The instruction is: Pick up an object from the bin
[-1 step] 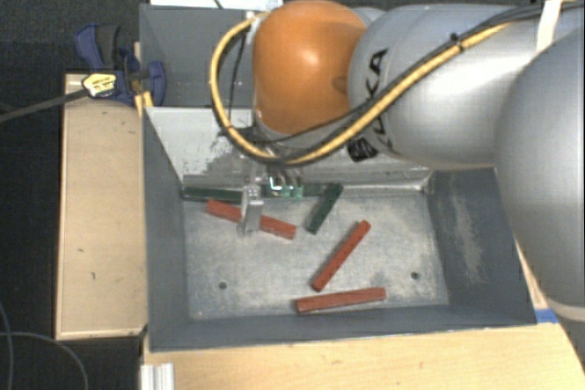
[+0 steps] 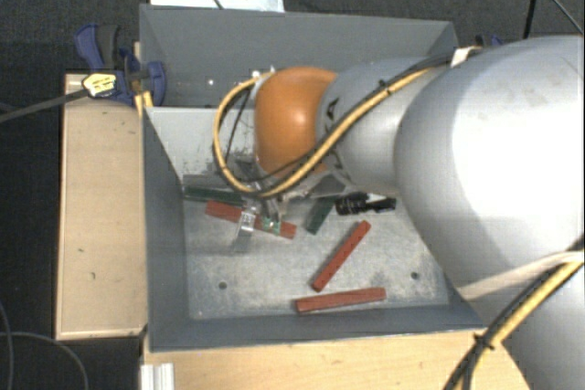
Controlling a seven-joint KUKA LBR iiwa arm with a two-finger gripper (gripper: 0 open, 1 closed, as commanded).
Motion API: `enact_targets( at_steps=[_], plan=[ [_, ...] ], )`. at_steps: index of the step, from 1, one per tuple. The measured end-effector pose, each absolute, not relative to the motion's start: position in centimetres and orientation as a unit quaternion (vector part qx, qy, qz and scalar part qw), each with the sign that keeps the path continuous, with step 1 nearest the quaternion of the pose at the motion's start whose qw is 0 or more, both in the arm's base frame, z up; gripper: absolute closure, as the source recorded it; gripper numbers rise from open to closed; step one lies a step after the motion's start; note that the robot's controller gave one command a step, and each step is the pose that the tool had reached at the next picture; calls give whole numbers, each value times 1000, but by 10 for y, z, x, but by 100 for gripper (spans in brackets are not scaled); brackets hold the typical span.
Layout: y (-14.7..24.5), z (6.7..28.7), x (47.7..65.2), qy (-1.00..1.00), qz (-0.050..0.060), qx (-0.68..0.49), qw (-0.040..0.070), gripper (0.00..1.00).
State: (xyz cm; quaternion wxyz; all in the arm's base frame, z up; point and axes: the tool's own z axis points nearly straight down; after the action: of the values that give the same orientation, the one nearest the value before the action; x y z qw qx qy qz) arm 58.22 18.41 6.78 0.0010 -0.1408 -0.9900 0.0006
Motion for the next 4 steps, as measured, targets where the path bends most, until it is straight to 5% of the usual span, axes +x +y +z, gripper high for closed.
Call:
enact_targets(
  at_steps=[1, 2, 3, 4],
  plan=[
    [212, 102, 578, -986, -2, -166, -2, 0],
    [211, 101, 587, -985, -1, -175, -2, 0],
    [209, 70, 588, -961, 0, -275, 0, 0],
    [233, 71, 574, -933, 0, -359, 0, 0]
  ],
)
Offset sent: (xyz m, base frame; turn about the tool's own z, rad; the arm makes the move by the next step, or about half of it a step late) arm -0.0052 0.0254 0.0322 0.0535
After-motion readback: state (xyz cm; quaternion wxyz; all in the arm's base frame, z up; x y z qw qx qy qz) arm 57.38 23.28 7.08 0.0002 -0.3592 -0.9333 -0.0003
